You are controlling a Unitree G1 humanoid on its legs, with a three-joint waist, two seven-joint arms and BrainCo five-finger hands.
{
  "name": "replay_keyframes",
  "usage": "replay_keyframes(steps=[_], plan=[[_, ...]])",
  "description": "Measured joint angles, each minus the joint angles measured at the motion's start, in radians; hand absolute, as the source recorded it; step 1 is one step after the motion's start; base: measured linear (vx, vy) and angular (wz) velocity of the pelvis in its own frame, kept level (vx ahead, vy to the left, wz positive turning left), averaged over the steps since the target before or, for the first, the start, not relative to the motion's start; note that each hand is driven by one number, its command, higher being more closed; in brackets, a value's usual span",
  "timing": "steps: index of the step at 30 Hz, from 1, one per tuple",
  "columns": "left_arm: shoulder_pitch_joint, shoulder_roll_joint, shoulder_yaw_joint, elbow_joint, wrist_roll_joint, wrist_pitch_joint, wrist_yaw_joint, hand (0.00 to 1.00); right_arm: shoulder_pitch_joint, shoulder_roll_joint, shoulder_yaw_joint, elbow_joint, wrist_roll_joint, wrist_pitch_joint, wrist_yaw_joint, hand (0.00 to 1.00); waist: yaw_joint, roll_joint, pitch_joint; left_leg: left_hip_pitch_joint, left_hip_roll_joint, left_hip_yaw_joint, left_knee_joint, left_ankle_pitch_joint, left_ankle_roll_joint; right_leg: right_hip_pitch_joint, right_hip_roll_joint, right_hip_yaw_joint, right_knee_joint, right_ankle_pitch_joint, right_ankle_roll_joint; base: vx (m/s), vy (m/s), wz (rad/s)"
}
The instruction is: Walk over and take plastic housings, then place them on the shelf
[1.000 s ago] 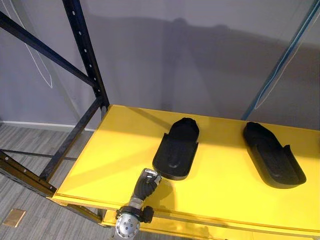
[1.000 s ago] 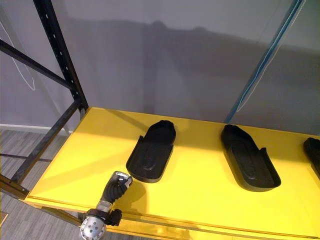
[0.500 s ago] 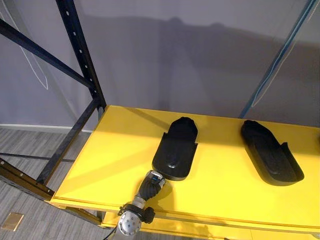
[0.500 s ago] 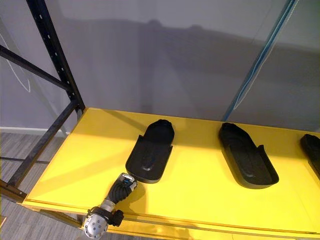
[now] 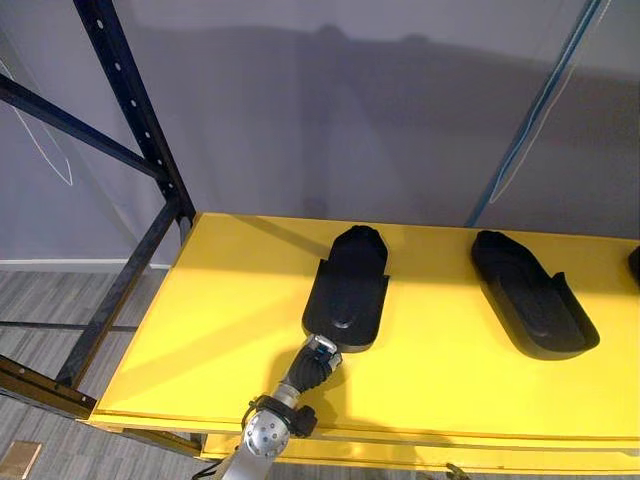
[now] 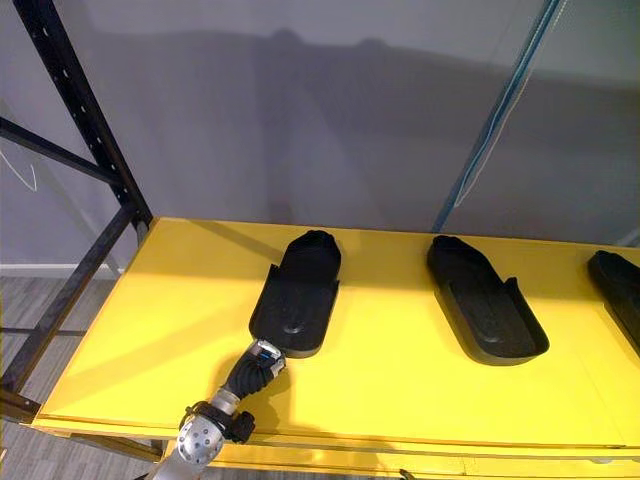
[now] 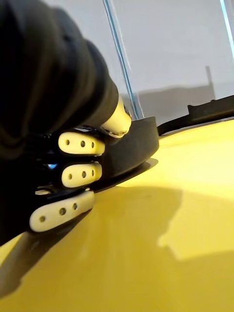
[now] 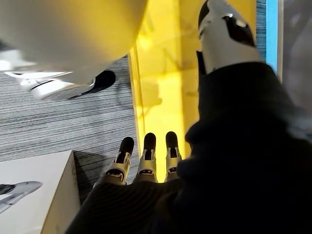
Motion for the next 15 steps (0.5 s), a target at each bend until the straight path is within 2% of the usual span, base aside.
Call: replay_keyframes(steps=[4, 15], plan=[[-0.008, -0.001, -0.022, 0.003, 0.009, 0.000, 0.001, 1.00, -0.004, 0.000, 0.000, 0.000, 0.000, 0.000, -0.004, 0.00, -0.010, 0.002, 0.001, 0.000, 0.000, 0.001, 0.000, -0.001, 0.000, 0.000, 0.000, 0.001, 0.000, 0.000, 0.000, 0.00, 0.000, 0.00], [-0.050, -0.005, -0.059, 0.034, 0.009, -0.001, 0.017, 1.00, -0.014, 0.000, 0.000, 0.000, 0.000, 0.000, -0.005, 0.00, -0.015, 0.010, 0.003, 0.002, -0.002, 0.016, 0.000, -0.004, 0.001, -0.005, 0.001, 0.020, -0.001, 0.003, -0.002, -0.02, 0.008, -0.03]])
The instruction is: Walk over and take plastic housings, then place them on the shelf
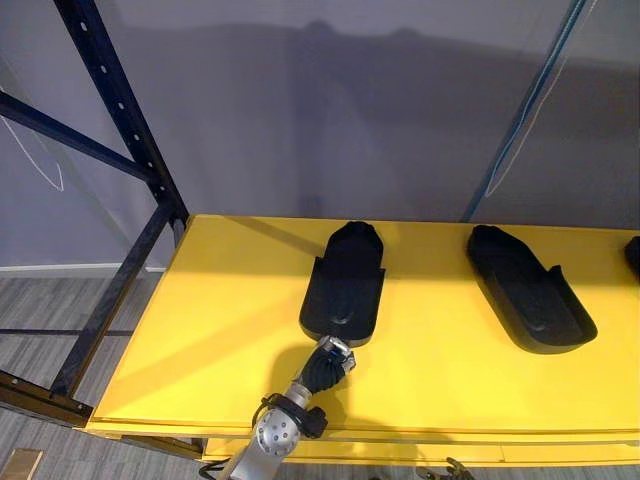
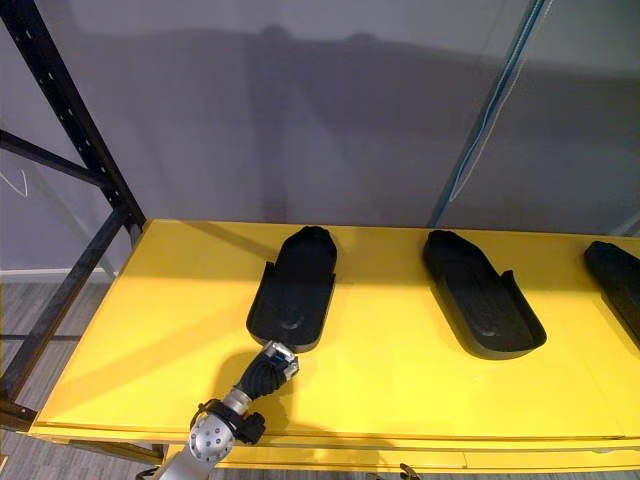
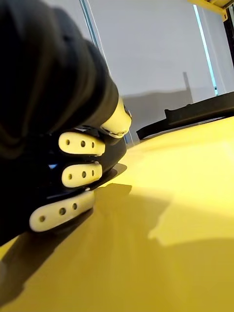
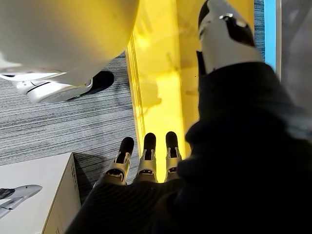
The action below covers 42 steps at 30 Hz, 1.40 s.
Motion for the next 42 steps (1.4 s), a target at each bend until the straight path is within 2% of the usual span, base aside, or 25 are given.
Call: replay_keyframes(steps=[4, 25, 42], plan=[[-0.018, -0.004, -0.009, 0.018, 0.000, 0.001, 0.005, 1.00, -0.004, 0.001, 0.000, 0.000, 0.000, 0.000, 0.000, 0.00, -0.009, 0.000, 0.000, 0.001, 0.000, 0.002, 0.000, 0.000, 0.000, 0.000, 0.000, 0.000, 0.000, 0.002, 0.000, -0.01, 0.003, -0.01], [-0.092, -0.076, -0.001, 0.111, -0.011, 0.015, 0.047, 1.00, -0.002, 0.006, -0.004, 0.000, 0.000, 0.000, -0.001, 0.00, -0.017, -0.004, -0.001, 0.003, 0.001, 0.005, 0.000, 0.000, 0.000, 0.016, -0.001, 0.000, -0.030, 0.021, -0.002, -0.03, 0.007, 0.00], [-0.112, -0.089, 0.022, 0.121, -0.023, 0.041, 0.058, 1.00, -0.001, 0.013, -0.023, 0.000, 0.000, 0.001, -0.001, 0.00, -0.034, -0.017, 0.002, 0.007, 0.003, 0.009, 0.000, -0.001, -0.002, 0.018, 0.000, 0.003, -0.031, 0.022, -0.002, -0.02, 0.004, 0.00]])
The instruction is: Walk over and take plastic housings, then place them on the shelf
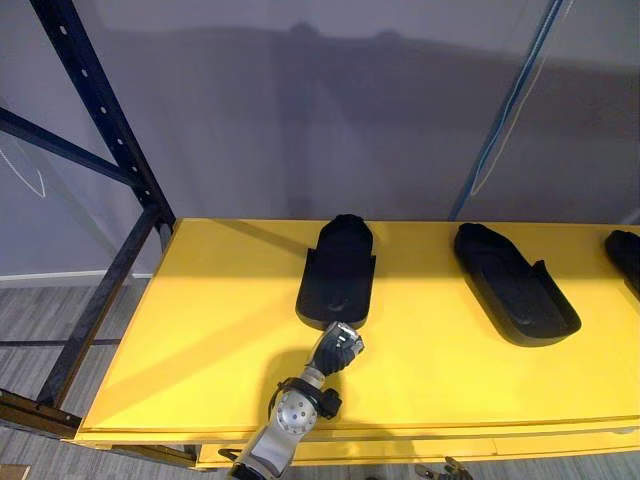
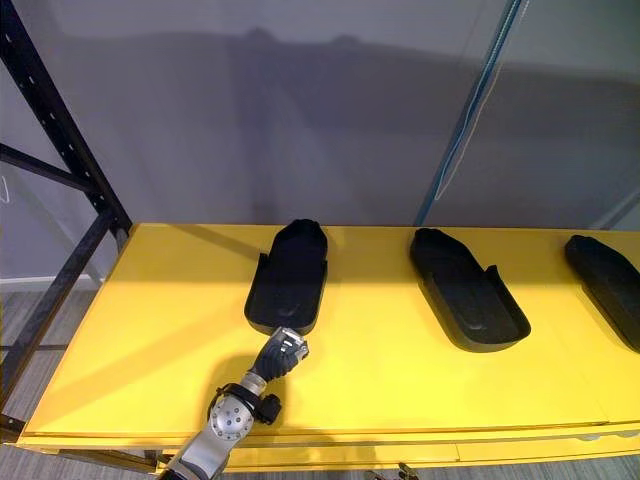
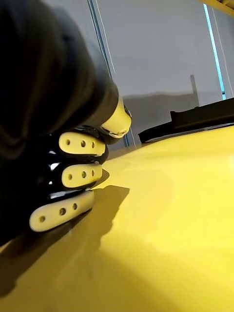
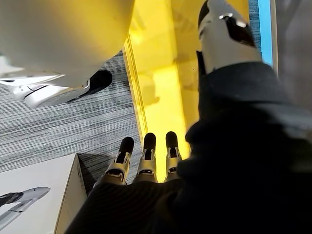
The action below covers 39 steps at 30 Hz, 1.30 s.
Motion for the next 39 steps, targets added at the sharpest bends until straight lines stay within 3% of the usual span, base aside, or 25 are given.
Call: replay_keyframes(steps=[6, 11, 14, 20, 25, 29, 34, 39], plan=[[0.016, 0.006, 0.017, -0.051, -0.039, 0.028, -0.008, 1.00, 0.000, 0.001, 0.001, 0.000, 0.000, 0.000, 0.000, 0.00, 0.000, -0.003, 0.002, 0.000, 0.001, -0.001, 0.000, 0.000, 0.000, 0.001, 0.000, -0.001, 0.000, 0.000, 0.000, 0.00, 0.000, 0.00], [0.115, 0.037, 0.099, -0.316, -0.059, 0.047, -0.006, 1.00, 0.022, 0.000, 0.001, 0.000, 0.001, 0.000, 0.000, 0.00, 0.016, -0.006, 0.003, -0.006, 0.002, -0.005, 0.000, 0.000, 0.000, 0.004, 0.000, -0.003, 0.005, 0.001, 0.001, 0.00, 0.000, 0.02], [0.131, 0.040, 0.165, -0.541, -0.104, 0.013, 0.017, 1.00, 0.041, -0.001, 0.001, 0.001, 0.000, 0.000, 0.001, 0.00, 0.038, -0.008, 0.004, -0.004, 0.006, -0.016, 0.000, 0.000, 0.000, 0.006, 0.005, -0.004, 0.025, 0.001, 0.001, -0.01, 0.002, 0.08], [0.154, -0.010, 0.372, -0.707, -0.238, -0.062, 0.118, 1.00, 0.056, -0.001, 0.000, 0.000, 0.001, -0.002, 0.001, 0.00, 0.067, -0.010, 0.005, -0.001, 0.013, -0.050, -0.004, 0.000, 0.002, 0.019, 0.007, -0.022, 0.044, -0.005, 0.006, -0.06, 0.005, 0.16], [0.245, -0.060, 0.510, -0.708, -0.274, -0.075, 0.215, 1.00, 0.066, 0.000, 0.000, 0.000, 0.001, -0.002, 0.001, 0.00, 0.092, -0.017, 0.008, -0.007, 0.016, -0.090, -0.004, 0.010, -0.004, 0.020, 0.008, -0.055, 0.081, -0.046, 0.005, -0.04, -0.011, 0.25], [0.298, -0.081, 0.547, -0.652, -0.273, -0.064, 0.234, 1.00, 0.078, 0.004, 0.001, -0.002, -0.001, -0.002, 0.001, 0.00, 0.117, -0.025, 0.003, -0.005, 0.018, -0.093, -0.004, 0.011, -0.004, 0.022, 0.009, -0.064, 0.091, -0.054, 0.002, 0.00, -0.004, 0.10], [0.308, -0.133, 0.684, -0.449, -0.273, 0.000, 0.265, 1.00, 0.106, 0.028, 0.001, -0.051, -0.011, -0.001, 0.000, 0.00, 0.134, -0.054, -0.001, -0.005, 0.018, -0.093, 0.015, -0.005, -0.005, 0.033, 0.000, -0.084, 0.091, -0.055, 0.003, 0.00, 0.008, 0.03], [0.350, -0.144, 0.814, -0.317, -0.270, 0.036, 0.338, 1.00, 0.129, 0.049, 0.002, -0.119, -0.016, -0.001, -0.003, 0.00, 0.142, -0.062, -0.007, -0.006, 0.025, -0.083, 0.061, -0.042, -0.005, 0.047, 0.000, -0.087, 0.095, -0.055, 0.002, 0.01, 0.011, -0.05]])
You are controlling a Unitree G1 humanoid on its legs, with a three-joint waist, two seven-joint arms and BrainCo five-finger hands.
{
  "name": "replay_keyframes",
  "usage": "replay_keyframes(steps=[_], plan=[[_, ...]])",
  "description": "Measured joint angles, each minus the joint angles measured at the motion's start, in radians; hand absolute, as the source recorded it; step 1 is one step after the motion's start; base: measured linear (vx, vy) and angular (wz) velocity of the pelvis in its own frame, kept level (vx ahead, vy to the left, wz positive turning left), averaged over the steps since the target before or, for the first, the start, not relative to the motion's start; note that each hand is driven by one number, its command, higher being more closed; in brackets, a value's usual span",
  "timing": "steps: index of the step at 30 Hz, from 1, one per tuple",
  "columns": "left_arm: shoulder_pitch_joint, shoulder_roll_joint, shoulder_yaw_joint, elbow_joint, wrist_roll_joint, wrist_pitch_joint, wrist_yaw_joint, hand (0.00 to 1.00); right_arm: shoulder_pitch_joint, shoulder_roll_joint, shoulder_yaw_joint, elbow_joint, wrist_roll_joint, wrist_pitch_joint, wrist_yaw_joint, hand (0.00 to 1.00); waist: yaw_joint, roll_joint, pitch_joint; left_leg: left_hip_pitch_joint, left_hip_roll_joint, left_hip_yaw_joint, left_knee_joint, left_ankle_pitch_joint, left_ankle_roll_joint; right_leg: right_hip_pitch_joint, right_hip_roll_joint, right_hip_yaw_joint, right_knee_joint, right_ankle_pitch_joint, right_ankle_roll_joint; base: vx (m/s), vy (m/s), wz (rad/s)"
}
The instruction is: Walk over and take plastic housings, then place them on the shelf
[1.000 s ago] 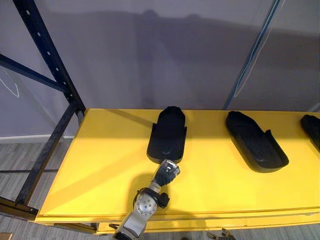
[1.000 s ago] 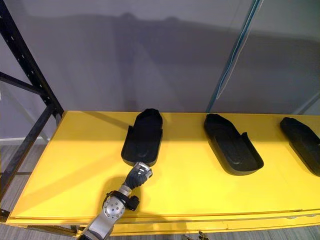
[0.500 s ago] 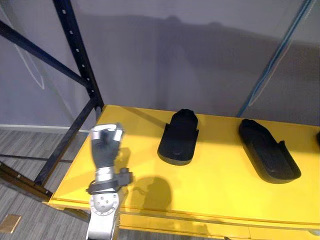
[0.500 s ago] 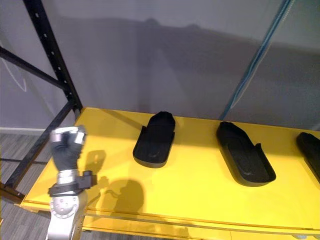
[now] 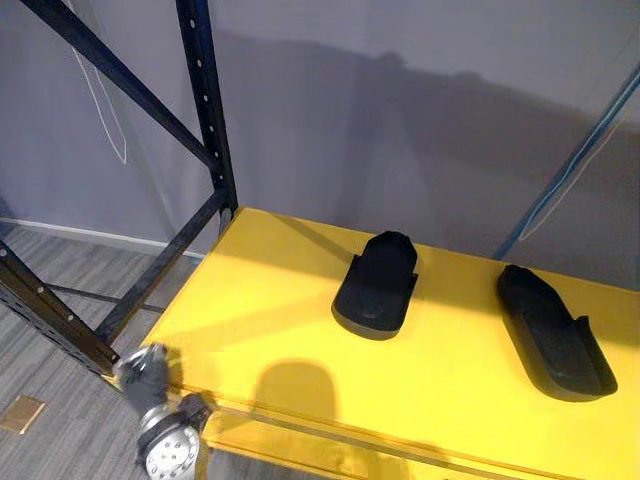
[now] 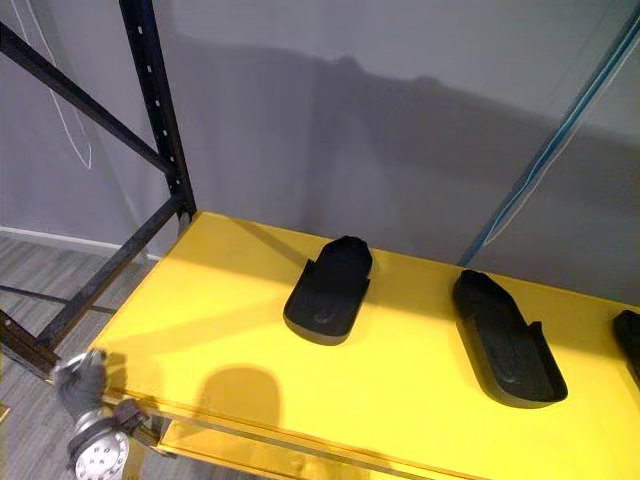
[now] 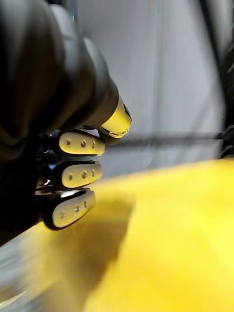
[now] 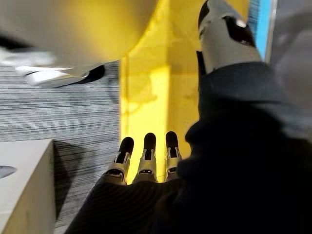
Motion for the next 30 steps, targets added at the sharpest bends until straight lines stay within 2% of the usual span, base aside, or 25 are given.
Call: replay_keyframes(steps=[2, 4, 7, 8, 10, 15, 16, 20, 24, 30], plan=[[-0.002, 0.000, 0.039, 0.101, -0.001, 0.020, -0.008, 1.00, -0.002, 0.006, 0.000, -0.016, 0.001, 0.000, -0.003, 0.00, 0.001, 0.002, -0.002, 0.000, 0.003, 0.004, 0.019, -0.013, -0.001, 0.006, -0.001, -0.002, 0.002, -0.001, -0.002, 0.00, 0.004, -0.02], [-0.003, 0.007, 0.052, 0.166, 0.004, 0.017, -0.018, 1.00, 0.001, 0.016, 0.000, -0.047, 0.003, 0.000, -0.006, 0.00, 0.009, 0.004, -0.002, -0.001, 0.006, 0.008, 0.032, -0.019, -0.003, 0.007, 0.000, -0.004, 0.007, -0.003, -0.004, 0.00, 0.002, -0.03], [-0.026, 0.017, 0.051, 0.486, -0.001, 0.079, -0.038, 1.00, 0.000, 0.028, -0.001, -0.076, 0.027, -0.001, -0.016, 0.00, 0.004, 0.010, -0.007, 0.000, 0.002, 0.010, 0.030, -0.010, 0.001, 0.004, -0.003, -0.008, 0.009, -0.008, -0.004, 0.00, 0.000, -0.02], [-0.028, 0.015, 0.051, 0.511, -0.001, 0.083, -0.040, 1.00, 0.000, 0.028, -0.001, -0.077, 0.029, -0.002, -0.017, 0.00, 0.004, 0.010, -0.007, 0.000, 0.002, 0.011, 0.030, -0.010, 0.001, 0.004, -0.003, -0.008, 0.009, -0.008, -0.005, -0.02, 0.002, -0.06], [-0.021, 0.008, 0.051, 0.673, -0.014, 0.099, -0.058, 1.00, -0.001, 0.032, -0.002, -0.074, 0.040, -0.010, -0.020, 0.00, 0.006, 0.011, -0.008, 0.002, -0.007, 0.015, 0.024, -0.006, 0.002, 0.001, -0.010, -0.010, 0.010, -0.021, -0.005, -0.01, 0.003, -0.02], [-0.017, 0.007, 0.083, 0.814, -0.047, 0.102, -0.073, 1.00, -0.035, 0.038, -0.026, -0.017, 0.046, -0.021, -0.025, 0.00, 0.010, 0.023, -0.013, 0.025, -0.026, 0.008, -0.042, 0.033, 0.007, -0.004, -0.013, -0.022, 0.009, -0.024, -0.004, -0.01, 0.002, 0.05], [-0.021, 0.013, 0.091, 0.845, -0.048, 0.103, -0.085, 0.00, -0.043, 0.039, -0.031, -0.006, 0.046, -0.022, -0.025, 0.00, 0.009, 0.029, -0.013, 0.033, -0.028, 0.009, -0.055, 0.039, 0.007, -0.003, -0.014, -0.022, 0.008, -0.024, -0.004, 0.00, 0.000, 0.00], [-0.040, 0.046, 0.087, 0.918, -0.039, 0.117, -0.153, 0.00, -0.073, 0.039, -0.043, 0.037, 0.060, -0.022, -0.024, 0.00, 0.007, 0.035, -0.010, 0.042, -0.031, 0.012, -0.061, 0.041, 0.008, -0.004, -0.015, -0.019, 0.003, -0.024, -0.004, -0.03, 0.006, -0.03], [-0.063, 0.079, 0.053, 0.973, 0.026, 0.128, -0.218, 0.00, -0.099, 0.036, -0.060, 0.066, 0.058, -0.021, -0.023, 0.00, -0.002, 0.047, -0.002, 0.045, -0.031, 0.017, -0.062, 0.040, 0.008, -0.003, -0.013, -0.014, -0.002, -0.024, -0.004, -0.03, -0.002, -0.04], [-0.092, 0.105, -0.007, 1.013, 0.078, 0.131, -0.251, 0.00, -0.126, 0.024, -0.062, 0.087, 0.056, -0.018, -0.015, 0.00, -0.006, 0.066, 0.014, 0.049, -0.030, 0.027, -0.062, 0.036, 0.002, -0.003, -0.010, -0.001, -0.009, -0.023, -0.004, -0.02, -0.002, -0.06]])
